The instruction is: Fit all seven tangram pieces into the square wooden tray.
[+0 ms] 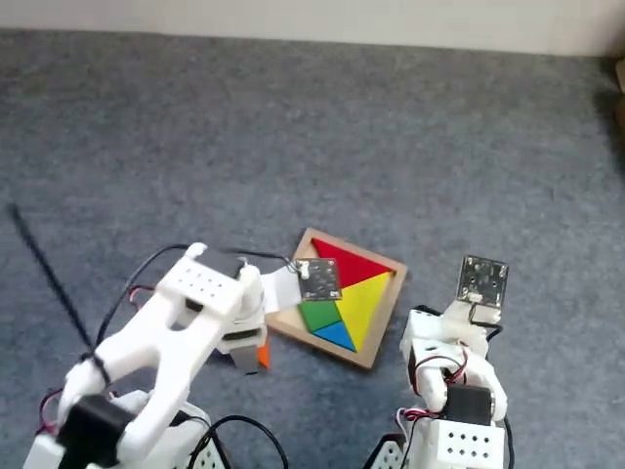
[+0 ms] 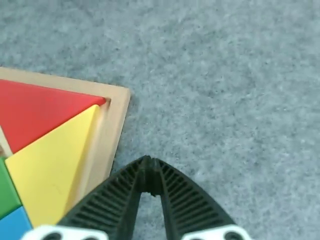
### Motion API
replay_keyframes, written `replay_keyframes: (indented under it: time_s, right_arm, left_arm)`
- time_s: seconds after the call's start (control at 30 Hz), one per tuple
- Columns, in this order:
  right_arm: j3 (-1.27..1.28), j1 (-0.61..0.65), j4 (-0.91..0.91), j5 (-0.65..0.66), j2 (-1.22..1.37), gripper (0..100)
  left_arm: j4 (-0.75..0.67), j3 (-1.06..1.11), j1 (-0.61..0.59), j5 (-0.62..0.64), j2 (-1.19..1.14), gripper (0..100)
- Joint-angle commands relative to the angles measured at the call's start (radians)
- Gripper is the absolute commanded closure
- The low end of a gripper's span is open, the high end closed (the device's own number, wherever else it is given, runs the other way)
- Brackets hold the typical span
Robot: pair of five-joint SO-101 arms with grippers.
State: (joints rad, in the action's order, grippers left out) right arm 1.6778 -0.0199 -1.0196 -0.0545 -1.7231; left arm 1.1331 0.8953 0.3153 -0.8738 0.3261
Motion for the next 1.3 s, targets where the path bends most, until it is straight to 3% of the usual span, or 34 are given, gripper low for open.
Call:
replay_keyframes:
  time_s: [0.0,0.2,0.47,0.8,1.03,1.27]
  right_arm:
    - [0.097,-0.010,-0.004,-0.002,-0.012,99.5]
    - [0.097,-0.010,-0.004,-0.002,-0.012,99.5]
    - [0.097,-0.010,-0.004,-0.002,-0.012,99.5]
    - [0.097,-0.010,-0.004,-0.002,-0.012,99.5]
    - [0.099,-0.010,-0.004,-0.002,-0.012,99.5]
    - [0.099,-0.010,-0.004,-0.002,-0.012,99.5]
  left_arm:
    - [-0.020,-0.077,0.021,-0.006,-0.076,70]
    - [-0.143,-0.039,0.002,-0.003,-0.153,70]
    - [-0.149,-0.027,-0.022,-0.003,-0.154,83]
    - [0.091,-0.076,-0.022,0.008,0.021,93]
    - [0.114,-0.079,-0.015,0.204,0.222,93]
    - [0.051,-0.148,-0.022,0.471,0.240,93]
